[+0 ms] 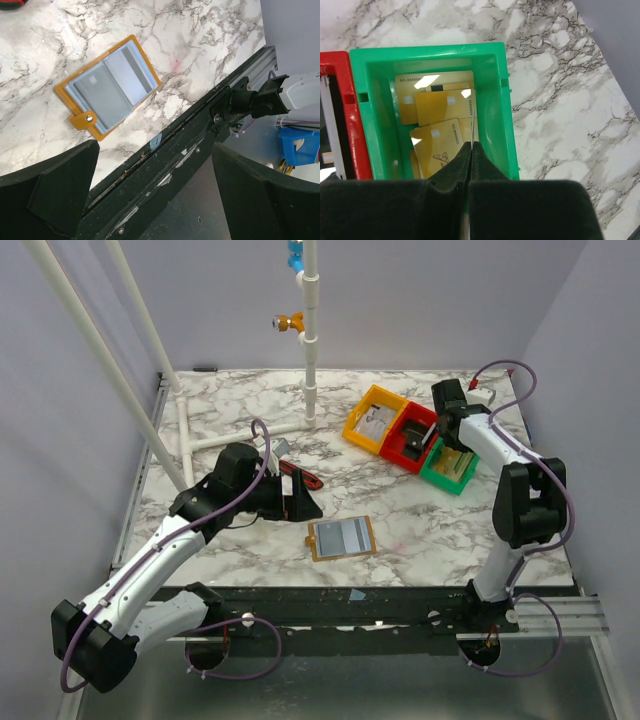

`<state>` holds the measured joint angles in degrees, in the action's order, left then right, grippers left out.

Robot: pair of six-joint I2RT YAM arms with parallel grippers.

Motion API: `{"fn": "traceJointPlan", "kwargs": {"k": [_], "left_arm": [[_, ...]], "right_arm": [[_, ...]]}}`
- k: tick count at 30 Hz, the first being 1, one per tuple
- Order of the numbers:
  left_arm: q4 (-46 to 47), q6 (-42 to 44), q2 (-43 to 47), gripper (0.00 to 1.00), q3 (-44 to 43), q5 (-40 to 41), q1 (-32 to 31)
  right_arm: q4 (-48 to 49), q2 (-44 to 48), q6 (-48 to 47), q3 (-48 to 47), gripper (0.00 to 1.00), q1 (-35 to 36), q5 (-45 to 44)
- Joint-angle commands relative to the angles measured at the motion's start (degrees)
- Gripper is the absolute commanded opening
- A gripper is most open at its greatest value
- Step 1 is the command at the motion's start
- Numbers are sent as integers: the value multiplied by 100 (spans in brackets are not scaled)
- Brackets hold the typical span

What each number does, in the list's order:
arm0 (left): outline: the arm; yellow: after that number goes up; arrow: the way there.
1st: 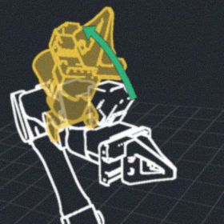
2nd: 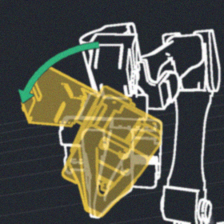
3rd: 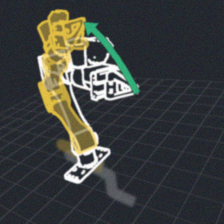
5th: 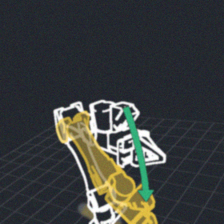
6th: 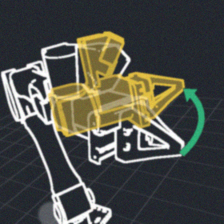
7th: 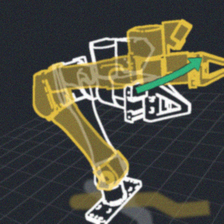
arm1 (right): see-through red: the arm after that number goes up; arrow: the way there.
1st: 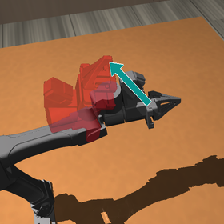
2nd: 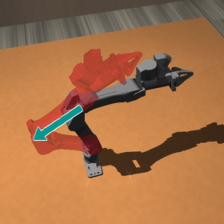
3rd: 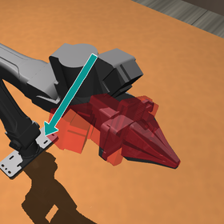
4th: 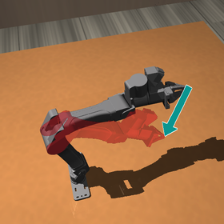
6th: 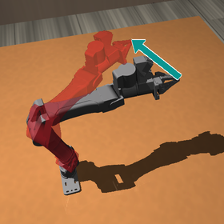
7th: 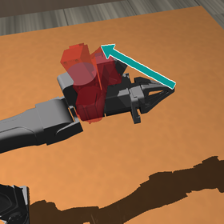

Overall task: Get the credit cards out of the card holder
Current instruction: Place the credit card in the storage box.

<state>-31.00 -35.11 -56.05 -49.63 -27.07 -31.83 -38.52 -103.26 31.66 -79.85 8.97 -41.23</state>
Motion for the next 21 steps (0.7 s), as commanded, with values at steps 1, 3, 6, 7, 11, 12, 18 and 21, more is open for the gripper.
{"fn": "traceJointPlan", "kwargs": {"k": [1,3,6,7,11,12,18,21], "left_arm": [[-107,110,7,99,-180,159,41],[-111,110,-2,99,-179,156,37],[-125,110,-7,99,-188,173,38],[-114,110,-14,99,-188,175,37],[-124,101,-55,99,-220,158,37],[-133,106,-57,99,-236,164,37],[-160,101,-119,99,-326,203,38],[-169,85,-155,99,-362,226,37]], "right_arm": [[109,-268,7,-120,1,-96,-283],[181,-297,1,-43,1,-139,-241],[251,-333,-17,20,9,-162,-206],[273,-335,-26,31,17,-159,-174],[309,-290,-37,23,55,-159,79],[319,-246,-37,31,61,-159,139],[319,130,-58,-20,76,-159,572],[288,324,-67,-46,79,-159,760]]}}
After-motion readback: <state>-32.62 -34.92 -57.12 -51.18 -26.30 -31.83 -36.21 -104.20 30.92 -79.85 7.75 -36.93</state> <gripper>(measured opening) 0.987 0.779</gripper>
